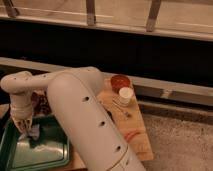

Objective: Wipe tray with towel

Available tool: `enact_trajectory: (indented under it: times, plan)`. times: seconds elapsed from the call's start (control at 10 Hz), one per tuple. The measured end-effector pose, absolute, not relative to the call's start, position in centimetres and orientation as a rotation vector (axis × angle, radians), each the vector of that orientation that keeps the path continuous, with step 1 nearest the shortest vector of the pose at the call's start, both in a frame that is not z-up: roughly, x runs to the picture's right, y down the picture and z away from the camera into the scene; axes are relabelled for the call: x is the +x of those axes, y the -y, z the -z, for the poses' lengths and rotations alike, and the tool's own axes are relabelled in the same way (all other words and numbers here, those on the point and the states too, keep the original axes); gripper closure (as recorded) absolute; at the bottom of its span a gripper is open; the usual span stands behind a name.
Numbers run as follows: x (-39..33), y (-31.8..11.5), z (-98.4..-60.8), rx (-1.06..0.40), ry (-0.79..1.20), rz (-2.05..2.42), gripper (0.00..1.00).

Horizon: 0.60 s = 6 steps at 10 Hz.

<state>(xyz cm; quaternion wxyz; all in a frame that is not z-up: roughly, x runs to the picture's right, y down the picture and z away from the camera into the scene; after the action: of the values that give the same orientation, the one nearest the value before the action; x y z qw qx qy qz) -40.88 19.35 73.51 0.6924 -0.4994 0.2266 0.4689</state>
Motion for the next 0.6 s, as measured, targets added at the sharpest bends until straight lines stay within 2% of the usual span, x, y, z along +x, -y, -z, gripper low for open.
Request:
enact_trajectory:
  times: [0.4, 0.6]
  plan:
    - [-39.5, -21.7, -72.3, -1.154, -0.575, -1.067, 1.00]
    - [-35.1, -23.0, -71.5, -1.159, -0.625, -1.107, 1.00]
